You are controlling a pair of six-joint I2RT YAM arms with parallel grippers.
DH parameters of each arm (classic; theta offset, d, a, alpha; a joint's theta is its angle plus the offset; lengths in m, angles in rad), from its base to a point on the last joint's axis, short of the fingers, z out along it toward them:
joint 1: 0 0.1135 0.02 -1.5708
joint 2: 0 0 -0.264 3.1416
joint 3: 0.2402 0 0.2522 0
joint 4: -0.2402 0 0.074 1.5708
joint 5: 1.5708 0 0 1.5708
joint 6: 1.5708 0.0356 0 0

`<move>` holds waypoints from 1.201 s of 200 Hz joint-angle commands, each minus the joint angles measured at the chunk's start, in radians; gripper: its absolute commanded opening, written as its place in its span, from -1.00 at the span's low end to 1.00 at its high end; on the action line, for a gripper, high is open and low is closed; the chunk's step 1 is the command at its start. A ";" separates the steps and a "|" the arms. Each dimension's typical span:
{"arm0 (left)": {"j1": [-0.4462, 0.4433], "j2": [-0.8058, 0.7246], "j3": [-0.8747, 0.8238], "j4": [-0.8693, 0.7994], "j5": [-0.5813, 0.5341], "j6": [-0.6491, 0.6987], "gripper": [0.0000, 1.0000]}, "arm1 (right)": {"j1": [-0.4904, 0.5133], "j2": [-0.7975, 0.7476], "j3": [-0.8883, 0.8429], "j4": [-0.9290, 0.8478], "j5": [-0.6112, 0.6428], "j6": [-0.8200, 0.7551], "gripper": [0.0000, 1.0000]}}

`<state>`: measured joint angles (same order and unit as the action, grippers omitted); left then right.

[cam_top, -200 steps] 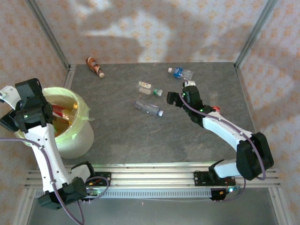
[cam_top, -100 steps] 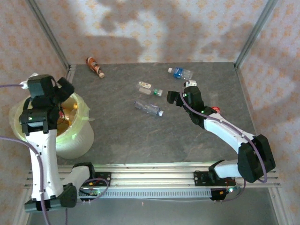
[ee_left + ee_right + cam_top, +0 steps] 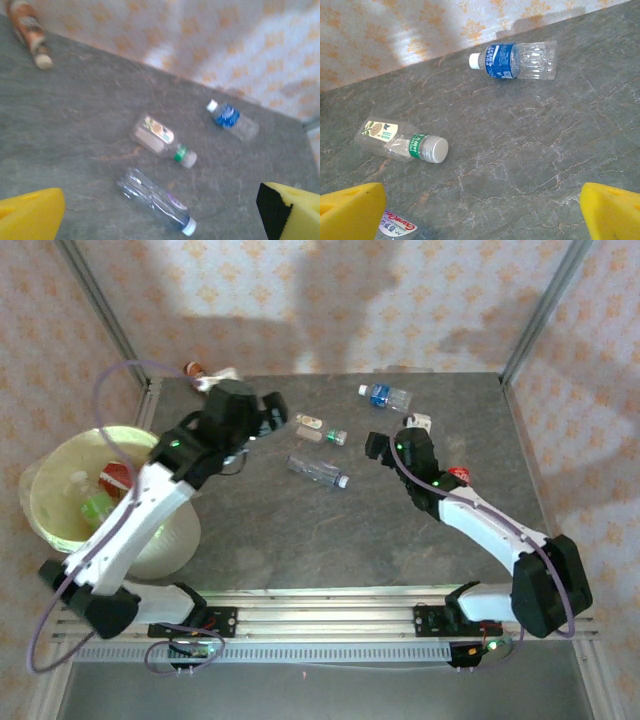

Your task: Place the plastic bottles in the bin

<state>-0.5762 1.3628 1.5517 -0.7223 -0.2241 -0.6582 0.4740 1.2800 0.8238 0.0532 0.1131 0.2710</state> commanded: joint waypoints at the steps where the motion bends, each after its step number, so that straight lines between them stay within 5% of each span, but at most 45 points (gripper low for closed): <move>1: -0.091 0.135 0.115 -0.002 -0.123 -0.044 0.99 | -0.008 -0.045 -0.015 -0.003 0.022 0.016 0.98; 72: -0.115 0.395 0.168 -0.011 -0.097 -0.273 1.00 | -0.006 -0.216 -0.084 -0.136 0.086 0.006 0.98; 142: -0.072 0.583 0.051 0.055 -0.009 -0.542 1.00 | -0.009 -0.331 -0.133 -0.211 0.135 0.021 0.98; 240: -0.007 0.715 -0.006 0.158 -0.039 -0.605 0.92 | -0.009 -0.350 -0.136 -0.270 0.195 0.046 1.00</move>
<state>-0.6033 2.0567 1.5539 -0.6003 -0.2329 -1.2301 0.4702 0.9565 0.6945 -0.1921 0.2466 0.2966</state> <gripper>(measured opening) 0.971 0.998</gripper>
